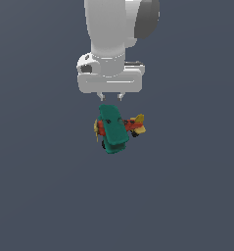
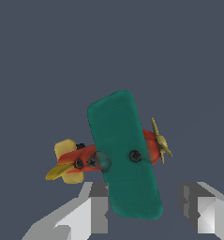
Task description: Pick up the object and move it to a goal position.
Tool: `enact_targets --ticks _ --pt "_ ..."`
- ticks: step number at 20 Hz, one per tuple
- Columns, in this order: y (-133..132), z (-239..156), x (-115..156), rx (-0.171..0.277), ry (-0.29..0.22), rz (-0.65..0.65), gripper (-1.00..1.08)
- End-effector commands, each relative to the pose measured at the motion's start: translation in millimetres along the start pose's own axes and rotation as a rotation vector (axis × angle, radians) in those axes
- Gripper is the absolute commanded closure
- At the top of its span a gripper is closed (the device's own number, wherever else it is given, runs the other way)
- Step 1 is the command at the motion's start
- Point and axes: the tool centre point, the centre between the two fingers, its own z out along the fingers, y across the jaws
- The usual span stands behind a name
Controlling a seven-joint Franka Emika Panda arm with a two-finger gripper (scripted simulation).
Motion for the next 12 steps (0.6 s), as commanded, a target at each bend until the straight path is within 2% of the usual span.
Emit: enact_targets --ticks 1,12 --pt "-2 -1 0 -0.007 0.000 -0.012 -0.20" --pt "-16 5 -1 -0.018 -0.018 -0.042 -0.20"
